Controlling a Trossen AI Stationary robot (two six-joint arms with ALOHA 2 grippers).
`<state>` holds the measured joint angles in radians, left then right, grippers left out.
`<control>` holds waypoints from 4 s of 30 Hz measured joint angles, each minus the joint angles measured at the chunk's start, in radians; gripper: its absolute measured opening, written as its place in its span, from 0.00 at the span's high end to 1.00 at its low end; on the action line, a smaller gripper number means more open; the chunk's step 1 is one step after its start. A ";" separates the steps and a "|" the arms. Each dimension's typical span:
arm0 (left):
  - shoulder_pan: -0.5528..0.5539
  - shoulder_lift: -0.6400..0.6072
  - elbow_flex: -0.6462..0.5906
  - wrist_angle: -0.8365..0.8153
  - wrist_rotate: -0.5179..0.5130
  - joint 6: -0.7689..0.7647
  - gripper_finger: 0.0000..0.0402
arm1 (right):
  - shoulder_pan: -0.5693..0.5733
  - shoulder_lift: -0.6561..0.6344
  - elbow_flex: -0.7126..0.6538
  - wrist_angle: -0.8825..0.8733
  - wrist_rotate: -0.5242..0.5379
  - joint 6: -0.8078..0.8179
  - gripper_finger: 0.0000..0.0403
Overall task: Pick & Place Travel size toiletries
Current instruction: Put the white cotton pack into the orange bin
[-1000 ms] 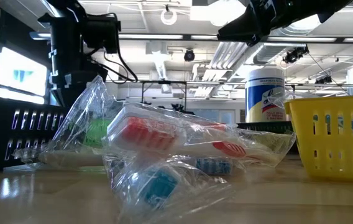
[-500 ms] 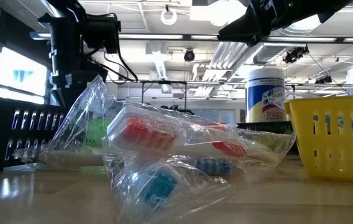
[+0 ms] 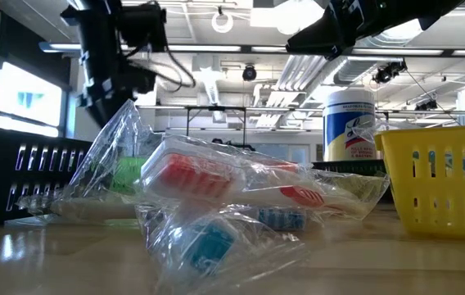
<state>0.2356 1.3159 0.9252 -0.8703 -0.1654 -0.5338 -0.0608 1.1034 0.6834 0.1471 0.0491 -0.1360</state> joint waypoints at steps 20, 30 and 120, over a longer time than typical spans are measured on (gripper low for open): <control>-0.027 0.000 0.189 0.023 0.005 0.118 0.64 | 0.000 0.000 0.000 0.084 0.000 -0.048 0.72; -0.127 0.000 0.129 0.218 -0.021 0.185 0.64 | 0.002 0.000 0.000 0.094 -0.031 0.016 0.72; -0.593 0.191 -0.027 0.849 -0.133 0.214 0.89 | 0.267 -0.764 -0.466 -0.099 0.206 0.106 0.98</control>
<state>-0.3575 1.5070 0.8983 -0.0215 -0.2985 -0.3195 0.2066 0.3397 0.2173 0.0483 0.2547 -0.0300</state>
